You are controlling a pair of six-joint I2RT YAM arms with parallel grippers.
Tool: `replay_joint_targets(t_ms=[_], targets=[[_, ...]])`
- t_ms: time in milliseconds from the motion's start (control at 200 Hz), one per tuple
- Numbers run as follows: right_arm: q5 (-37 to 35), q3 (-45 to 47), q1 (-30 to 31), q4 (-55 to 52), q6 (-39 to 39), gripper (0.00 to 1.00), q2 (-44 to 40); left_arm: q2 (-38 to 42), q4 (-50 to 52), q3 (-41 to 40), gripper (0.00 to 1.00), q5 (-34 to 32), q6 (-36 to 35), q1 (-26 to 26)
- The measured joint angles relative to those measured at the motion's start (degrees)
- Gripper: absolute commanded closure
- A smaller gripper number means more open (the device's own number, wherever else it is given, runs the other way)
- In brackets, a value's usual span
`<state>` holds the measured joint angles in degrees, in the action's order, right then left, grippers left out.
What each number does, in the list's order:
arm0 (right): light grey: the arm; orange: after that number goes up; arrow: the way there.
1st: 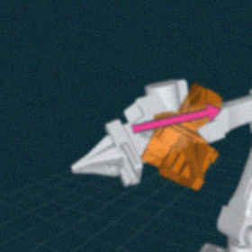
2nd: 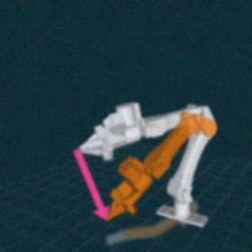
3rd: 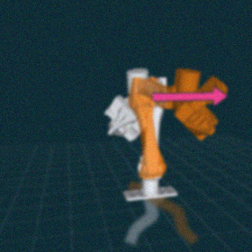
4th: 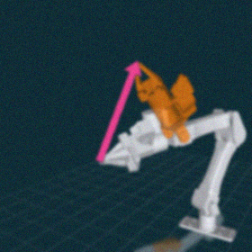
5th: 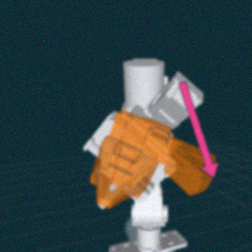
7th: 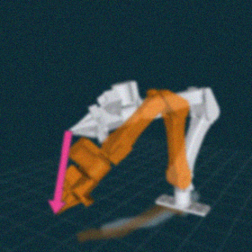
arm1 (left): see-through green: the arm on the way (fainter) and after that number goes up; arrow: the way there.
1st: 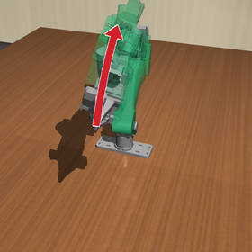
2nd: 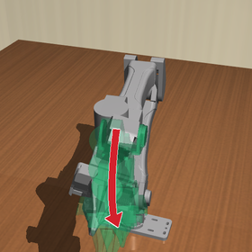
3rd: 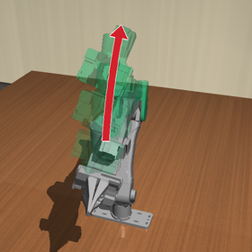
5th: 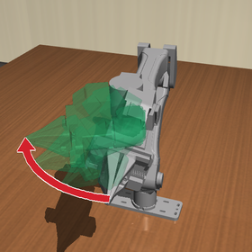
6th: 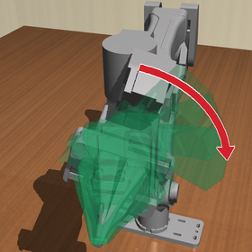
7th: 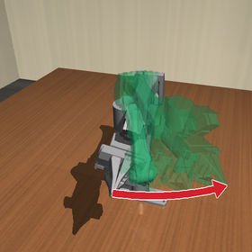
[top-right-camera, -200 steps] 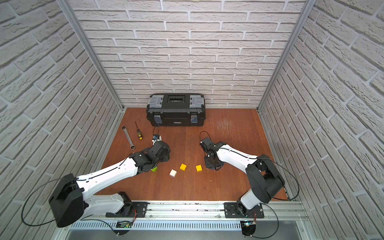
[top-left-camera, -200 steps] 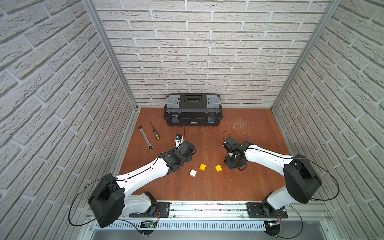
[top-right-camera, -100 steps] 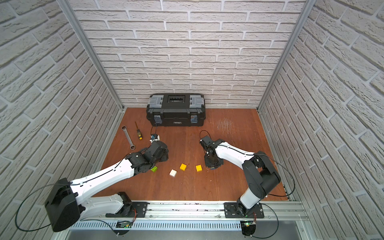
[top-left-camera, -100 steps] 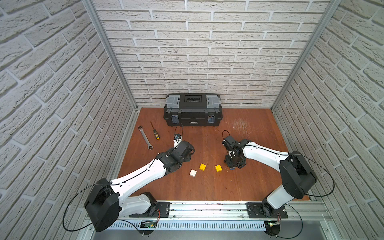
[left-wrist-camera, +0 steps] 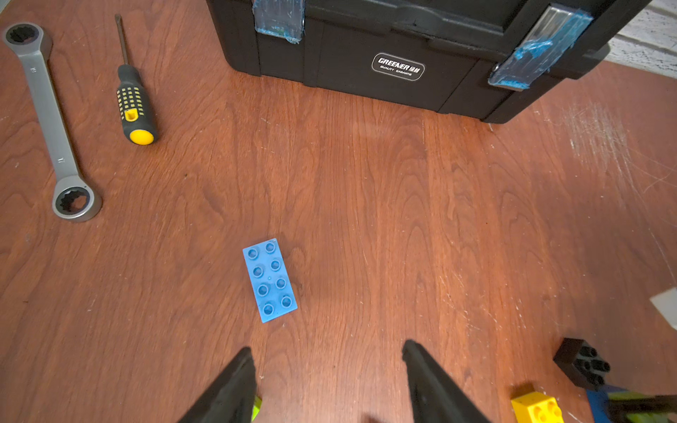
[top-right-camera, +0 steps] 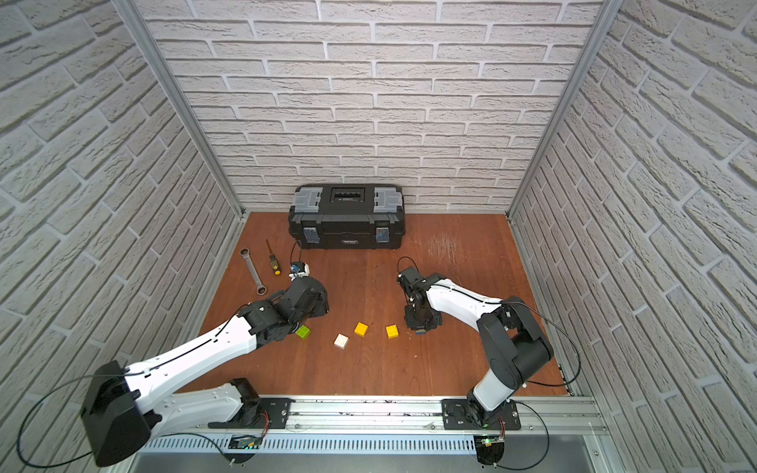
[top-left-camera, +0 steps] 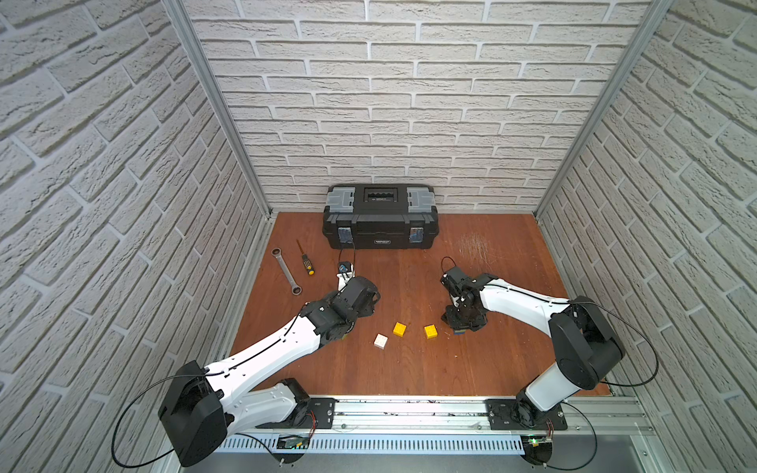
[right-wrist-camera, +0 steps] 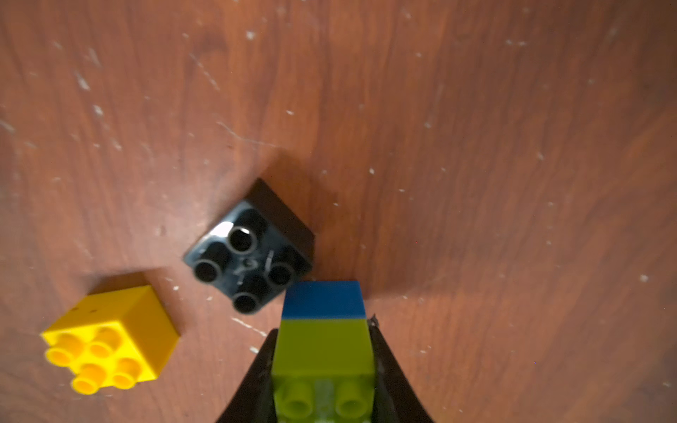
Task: Assemble the number 4 with lego
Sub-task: Place the lego brick at the center of the board.
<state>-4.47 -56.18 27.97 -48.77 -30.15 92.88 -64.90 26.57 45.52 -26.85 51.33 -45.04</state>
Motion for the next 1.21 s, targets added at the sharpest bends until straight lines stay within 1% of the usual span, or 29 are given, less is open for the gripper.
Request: replay_joint_targets(t_ms=[145, 365, 495, 565, 625, 790, 880, 1015, 1060, 1205], targets=[[-1.68, -3.26, -3.34, -3.39, 1.01, 0.97, 0.0, -0.09, 0.31, -0.28, 0.32, -0.09, 1.25, 0.28], [-0.81, -5.42, -10.12, -0.63, 3.61, 0.97, 1.57, -0.07, 1.11, -3.19, 0.34, 0.07, 3.39, 2.34], [-0.11, -5.42, -10.86, 1.53, 4.31, 0.97, 4.92, -0.07, 1.81, -3.93, 0.34, 0.24, 4.04, 2.78], [0.07, -5.57, -10.86, 2.12, 4.52, 0.96, 5.18, -0.09, 1.86, -3.96, 0.34, 0.33, 4.28, 2.95], [0.17, -5.57, -10.86, 2.32, 4.61, 0.91, 5.18, -0.07, 1.86, -3.98, 0.34, 0.37, 4.44, 3.02], [0.15, -5.57, -10.86, 2.47, 4.68, 0.68, 5.18, -0.09, 1.86, -4.02, 0.34, 0.81, 4.46, 3.32], [0.13, -5.57, -10.86, 2.49, 4.74, 0.58, 5.18, -0.11, 1.81, -4.02, 0.34, 1.07, 4.44, 3.5], [0.0, -5.68, -10.75, 2.14, 4.96, 0.51, 4.7, -0.57, 1.77, -4.02, 0.34, 1.44, 4.44, 3.61], [-0.13, -5.95, -10.64, 1.64, 5.07, 0.46, 4.13, -0.79, 1.77, -4.02, 0.34, 1.49, 4.44, 3.63], [-0.96, -8.07, -9.44, -0.17, 5.22, 0.44, 1.49, -1.18, 1.77, -4.02, 0.34, 1.81, 4.39, 4.02]])
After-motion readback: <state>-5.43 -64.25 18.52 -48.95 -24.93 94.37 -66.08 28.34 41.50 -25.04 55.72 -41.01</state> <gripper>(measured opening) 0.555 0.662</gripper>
